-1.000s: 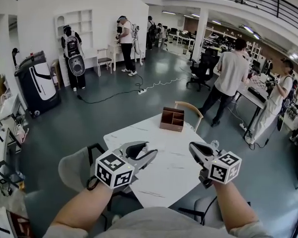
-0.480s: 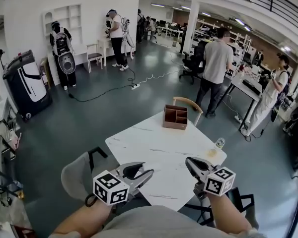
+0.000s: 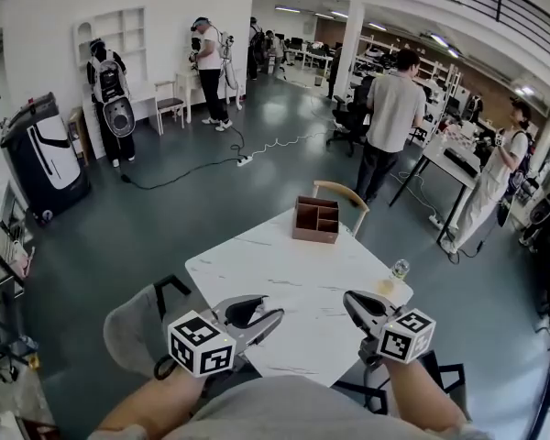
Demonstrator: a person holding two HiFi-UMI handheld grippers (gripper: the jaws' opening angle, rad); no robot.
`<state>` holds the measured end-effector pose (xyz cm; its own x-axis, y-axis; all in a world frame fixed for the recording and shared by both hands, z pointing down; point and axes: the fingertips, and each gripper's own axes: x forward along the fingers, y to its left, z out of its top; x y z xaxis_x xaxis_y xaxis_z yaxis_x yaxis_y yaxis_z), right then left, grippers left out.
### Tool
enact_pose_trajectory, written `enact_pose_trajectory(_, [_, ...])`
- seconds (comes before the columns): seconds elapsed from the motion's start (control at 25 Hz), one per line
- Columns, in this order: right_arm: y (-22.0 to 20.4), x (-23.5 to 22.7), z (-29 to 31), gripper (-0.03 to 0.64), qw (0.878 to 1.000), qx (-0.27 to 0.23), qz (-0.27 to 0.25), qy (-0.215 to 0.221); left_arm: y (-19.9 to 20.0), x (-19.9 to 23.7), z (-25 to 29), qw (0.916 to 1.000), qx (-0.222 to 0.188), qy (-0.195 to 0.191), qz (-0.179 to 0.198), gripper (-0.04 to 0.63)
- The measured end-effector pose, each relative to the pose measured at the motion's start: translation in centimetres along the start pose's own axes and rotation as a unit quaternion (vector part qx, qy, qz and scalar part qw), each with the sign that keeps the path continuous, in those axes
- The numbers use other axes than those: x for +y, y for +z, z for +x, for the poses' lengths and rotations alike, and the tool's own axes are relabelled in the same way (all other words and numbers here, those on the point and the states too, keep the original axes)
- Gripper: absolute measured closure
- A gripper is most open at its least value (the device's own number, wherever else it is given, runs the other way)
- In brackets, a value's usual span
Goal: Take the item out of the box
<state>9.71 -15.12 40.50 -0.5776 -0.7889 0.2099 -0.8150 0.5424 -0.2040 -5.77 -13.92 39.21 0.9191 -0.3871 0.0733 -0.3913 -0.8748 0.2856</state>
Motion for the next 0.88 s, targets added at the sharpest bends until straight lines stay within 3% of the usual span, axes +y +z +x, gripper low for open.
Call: enact_pose_trajectory(0.88, [-0.5,-2.5,0.0,0.609,1.000,0.016,-0.008,-0.005,0.3,0.9,1.8,0.9999,0.000,0.015,0.001,0.431])
